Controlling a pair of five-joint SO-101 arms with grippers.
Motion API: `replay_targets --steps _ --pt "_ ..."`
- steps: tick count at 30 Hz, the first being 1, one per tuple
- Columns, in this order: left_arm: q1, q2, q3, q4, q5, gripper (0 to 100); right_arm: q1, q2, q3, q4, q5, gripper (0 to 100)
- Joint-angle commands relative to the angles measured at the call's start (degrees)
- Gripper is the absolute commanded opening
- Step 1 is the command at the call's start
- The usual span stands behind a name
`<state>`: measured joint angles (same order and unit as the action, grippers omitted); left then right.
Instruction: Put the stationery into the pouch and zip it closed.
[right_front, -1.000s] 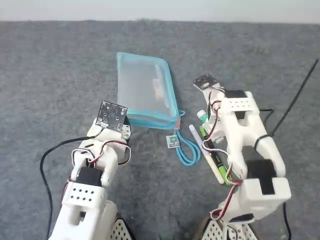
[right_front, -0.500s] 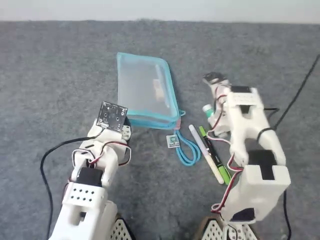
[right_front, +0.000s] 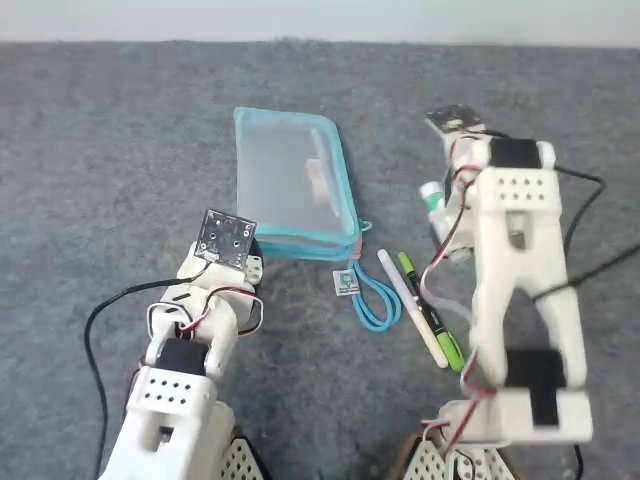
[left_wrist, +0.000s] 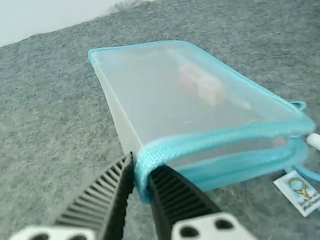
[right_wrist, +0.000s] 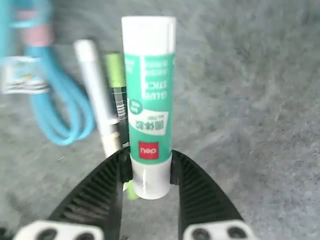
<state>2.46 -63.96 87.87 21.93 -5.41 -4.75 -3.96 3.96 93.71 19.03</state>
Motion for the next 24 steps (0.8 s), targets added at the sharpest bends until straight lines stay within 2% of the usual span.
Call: replay_targets --steps 1,7,10,15,24 --pt "0.6 -1.3 -1.2 -2.1 0.8 1 -8.5 -13.0 5.9 2.0 1.1 0.6" --pt "0.6 -1.3 -0.6 -2.0 0.8 1 -24.0 -25.4 23.1 -5.7 1.8 0.6" --pt "0.6 -1.3 -0.4 -2.0 0.8 1 -28.5 -25.3 25.4 -7.2 -0.4 0.6" --pt "1.1 -1.3 -0.5 -2.1 0.8 1 -29.1 -17.9 21.9 -8.1 -2.9 0.6" --pt "6.0 -1.3 -0.6 -2.0 0.5 1 -29.1 -0.4 7.0 -7.7 -5.9 0.6"
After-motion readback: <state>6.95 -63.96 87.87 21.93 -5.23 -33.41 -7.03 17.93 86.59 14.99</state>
